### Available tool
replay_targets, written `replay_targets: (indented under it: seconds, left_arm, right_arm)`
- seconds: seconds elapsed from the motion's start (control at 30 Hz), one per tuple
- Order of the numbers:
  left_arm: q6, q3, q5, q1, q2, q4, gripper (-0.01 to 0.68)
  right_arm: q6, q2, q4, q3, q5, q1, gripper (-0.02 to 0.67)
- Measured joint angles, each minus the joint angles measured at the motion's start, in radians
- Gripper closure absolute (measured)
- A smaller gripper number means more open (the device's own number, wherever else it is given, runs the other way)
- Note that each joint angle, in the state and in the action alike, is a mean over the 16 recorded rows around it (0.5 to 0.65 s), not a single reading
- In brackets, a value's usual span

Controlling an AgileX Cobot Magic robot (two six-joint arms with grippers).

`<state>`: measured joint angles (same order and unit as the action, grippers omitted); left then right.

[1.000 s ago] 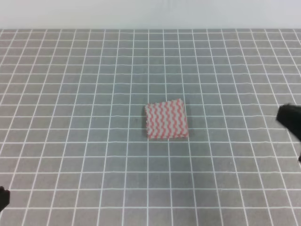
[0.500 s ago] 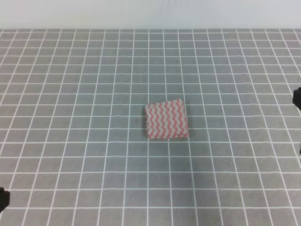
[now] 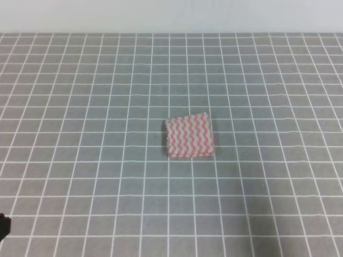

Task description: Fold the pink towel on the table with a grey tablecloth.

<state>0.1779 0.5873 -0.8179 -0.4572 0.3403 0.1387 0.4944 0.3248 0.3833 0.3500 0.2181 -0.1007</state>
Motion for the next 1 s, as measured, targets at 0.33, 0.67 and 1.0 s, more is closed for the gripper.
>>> replay_targets:
  seconds: [0.33,0.67,1.0]
  left_arm:
    - [0.0,0.0,0.001,0.0,-0.001,-0.001,0.675]
    - [0.0,0.0,-0.002,0.0,-0.003,-0.003,0.675]
    - [0.0,0.0,0.002,0.0,0.001,-0.005,0.675]
  right_arm:
    - [-0.201,-0.172,-0.158,-0.182,-0.033,0.09,0.665]
    - [-0.59,-0.251,-0.461,-0.324,0.002,0.091,0.665]
    - [-0.606,-0.291,-0.498,-0.365,0.063,0.091,0.665]
